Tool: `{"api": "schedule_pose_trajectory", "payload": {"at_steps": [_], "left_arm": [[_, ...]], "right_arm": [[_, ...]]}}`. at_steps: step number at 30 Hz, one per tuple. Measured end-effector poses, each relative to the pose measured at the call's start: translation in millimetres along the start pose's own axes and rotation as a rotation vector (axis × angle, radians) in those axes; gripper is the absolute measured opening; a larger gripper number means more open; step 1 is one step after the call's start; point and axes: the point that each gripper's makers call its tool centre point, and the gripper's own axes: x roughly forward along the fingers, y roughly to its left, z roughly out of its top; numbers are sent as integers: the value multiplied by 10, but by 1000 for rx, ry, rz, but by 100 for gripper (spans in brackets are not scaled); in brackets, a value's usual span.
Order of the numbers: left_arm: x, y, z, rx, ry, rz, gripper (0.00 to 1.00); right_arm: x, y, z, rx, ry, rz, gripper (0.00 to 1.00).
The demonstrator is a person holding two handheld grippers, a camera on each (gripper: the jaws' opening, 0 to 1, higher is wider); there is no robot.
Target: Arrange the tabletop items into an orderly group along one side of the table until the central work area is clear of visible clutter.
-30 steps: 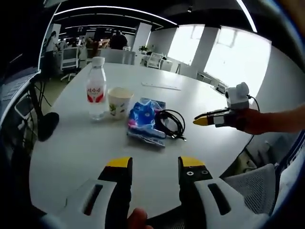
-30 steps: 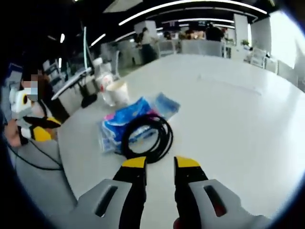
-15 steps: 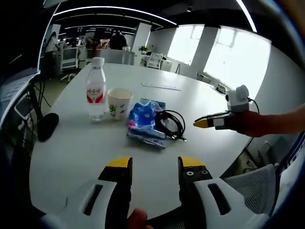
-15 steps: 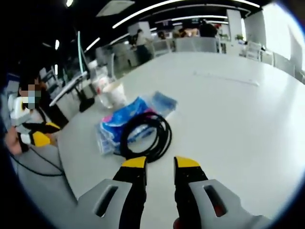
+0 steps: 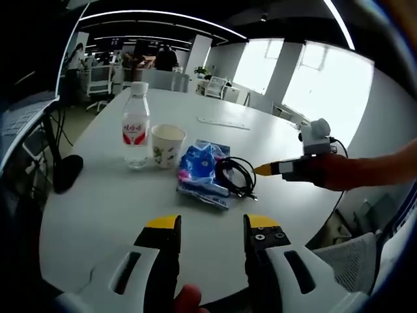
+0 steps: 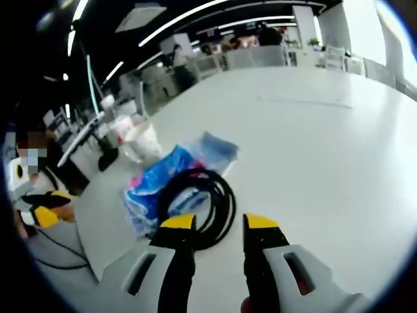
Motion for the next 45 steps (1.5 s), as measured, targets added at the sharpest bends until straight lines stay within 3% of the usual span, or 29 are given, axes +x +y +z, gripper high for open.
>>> {"api": "schedule_pose_trajectory", "payload": {"at_steps": [12, 23, 45], "left_arm": [[-46, 34, -6, -5, -1, 9, 37], [-73, 101, 17, -14, -8, 22, 38], [-88, 172, 7, -23, -2, 36, 38]], "right_arm": [[200, -18, 96, -3, 28, -12, 26], [361, 12, 136, -60, 67, -3, 25], [398, 42, 61, -152, 109, -36, 16]]}}
